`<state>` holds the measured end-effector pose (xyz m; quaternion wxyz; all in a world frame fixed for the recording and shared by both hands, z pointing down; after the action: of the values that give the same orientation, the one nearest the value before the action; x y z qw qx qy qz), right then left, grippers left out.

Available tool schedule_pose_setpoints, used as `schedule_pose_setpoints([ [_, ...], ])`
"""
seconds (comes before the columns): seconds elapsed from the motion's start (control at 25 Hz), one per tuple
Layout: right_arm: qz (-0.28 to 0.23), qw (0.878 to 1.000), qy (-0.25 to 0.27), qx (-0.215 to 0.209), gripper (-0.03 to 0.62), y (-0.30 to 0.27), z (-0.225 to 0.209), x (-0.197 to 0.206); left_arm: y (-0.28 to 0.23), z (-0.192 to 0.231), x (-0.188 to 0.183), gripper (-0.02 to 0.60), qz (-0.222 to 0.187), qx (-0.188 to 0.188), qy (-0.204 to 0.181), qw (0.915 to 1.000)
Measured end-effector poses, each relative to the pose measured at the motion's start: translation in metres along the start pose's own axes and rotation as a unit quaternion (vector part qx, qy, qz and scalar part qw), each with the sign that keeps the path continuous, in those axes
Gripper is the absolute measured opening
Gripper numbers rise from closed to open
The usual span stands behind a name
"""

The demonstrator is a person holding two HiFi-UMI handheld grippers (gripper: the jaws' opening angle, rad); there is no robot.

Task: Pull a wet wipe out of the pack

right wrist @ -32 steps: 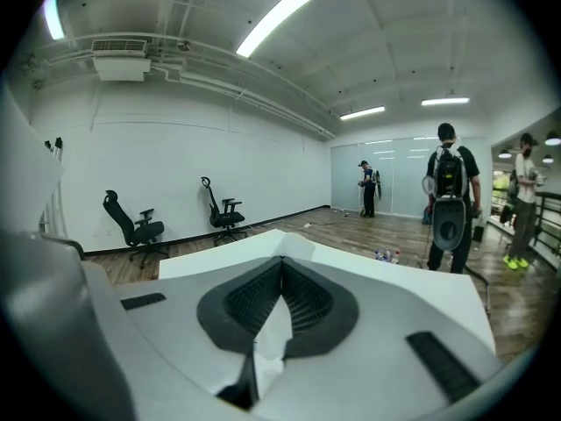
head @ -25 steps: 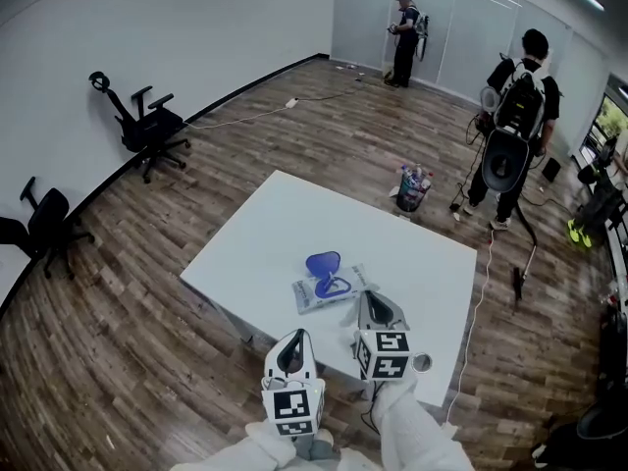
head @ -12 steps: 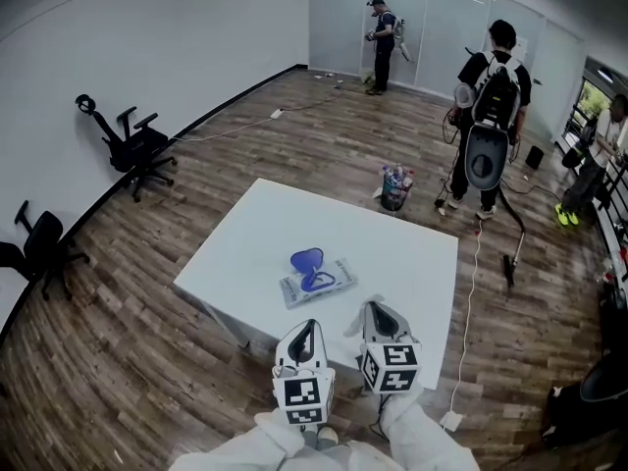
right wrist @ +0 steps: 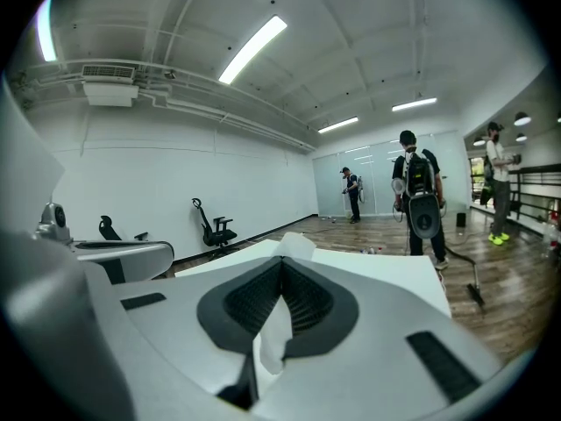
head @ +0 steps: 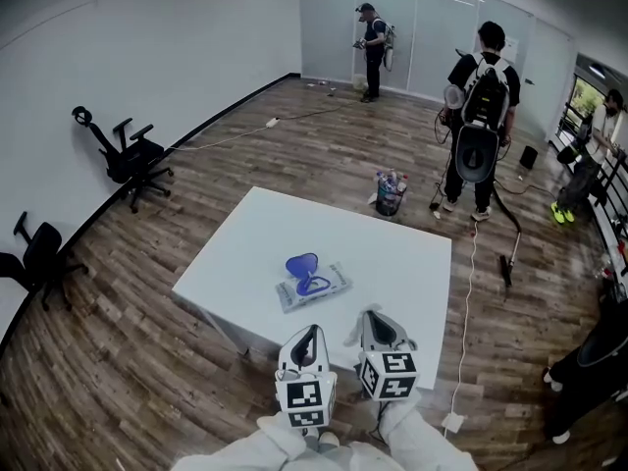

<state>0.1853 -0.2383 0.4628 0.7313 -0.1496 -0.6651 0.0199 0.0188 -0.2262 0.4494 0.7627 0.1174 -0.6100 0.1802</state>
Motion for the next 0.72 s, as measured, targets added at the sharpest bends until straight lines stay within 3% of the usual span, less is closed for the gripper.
schedule_pose_setpoints([
  [0.72, -0.018, 1.0, 0.015, -0.014, 0.009, 0.006, 0.011, -0.009, 0.005, 0.003, -0.008, 0.0, -0.013, -0.013, 0.0, 0.9998],
])
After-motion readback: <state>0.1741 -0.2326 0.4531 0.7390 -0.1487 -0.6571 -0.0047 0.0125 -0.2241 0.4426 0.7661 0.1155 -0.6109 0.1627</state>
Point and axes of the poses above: the fingertips, and each gripper's own axes: y backward along the fingers, z to its left, x out of its underside, the point moved 8 cm from there along y, backward along the fingers, and after that the axes turned 9 degrees about y, right-handed, at the moved point
